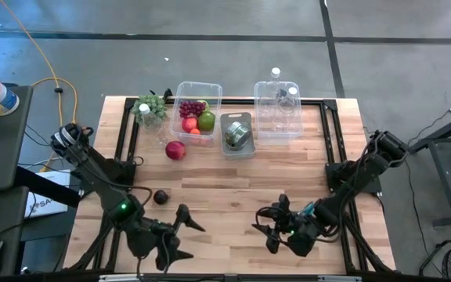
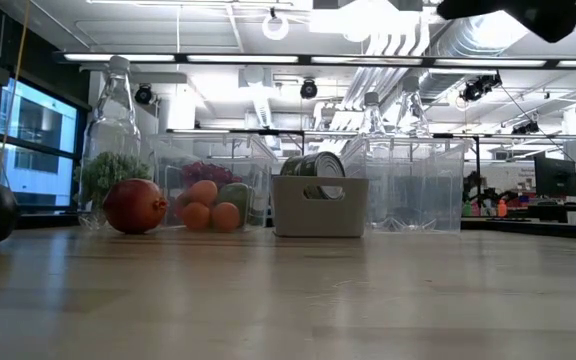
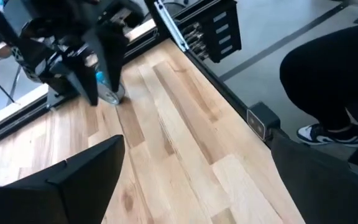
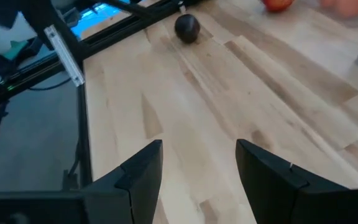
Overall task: Pick & Place Food Item
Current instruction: Put the plum into the left transparent bin
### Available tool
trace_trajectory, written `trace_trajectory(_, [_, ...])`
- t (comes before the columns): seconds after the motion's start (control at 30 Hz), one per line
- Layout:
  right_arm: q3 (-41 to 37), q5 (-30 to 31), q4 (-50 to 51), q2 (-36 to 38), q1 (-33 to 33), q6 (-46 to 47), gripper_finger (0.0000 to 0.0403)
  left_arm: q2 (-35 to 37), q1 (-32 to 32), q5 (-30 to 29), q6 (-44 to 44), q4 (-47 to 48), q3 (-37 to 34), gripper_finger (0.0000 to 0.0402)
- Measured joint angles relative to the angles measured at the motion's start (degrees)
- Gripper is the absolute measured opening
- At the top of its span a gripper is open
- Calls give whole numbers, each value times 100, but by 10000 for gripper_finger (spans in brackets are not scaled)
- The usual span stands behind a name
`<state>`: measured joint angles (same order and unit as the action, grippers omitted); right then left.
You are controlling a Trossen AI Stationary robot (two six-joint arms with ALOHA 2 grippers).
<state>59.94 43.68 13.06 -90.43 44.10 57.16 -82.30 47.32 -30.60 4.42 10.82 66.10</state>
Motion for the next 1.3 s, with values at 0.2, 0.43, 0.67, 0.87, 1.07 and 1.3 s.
trace_trajectory(0.2, [7,-66,-186,-172,95,18,193,191,-67,-375,-19,586,7,391])
trace_trajectory(0.43, [4,-172,-235,-342,124,-22,193,954,58,139,-3103,3679,173,390])
trace_trajectory(0.67, [5,-323,-268,-425,128,82,193,1043,118,110,-3905,5472,109,390])
trace_trajectory(0.87, [2,-314,-297,-426,95,-75,193,1036,-48,-195,-4790,5511,-196,390])
trace_trajectory(1.07, [2,-349,-300,-450,34,-236,193,1036,60,436,-5021,5491,-854,390])
trace_trajectory(1.3, [2,-334,-301,-450,9,-649,193,1032,18,482,-5024,5373,-1648,390])
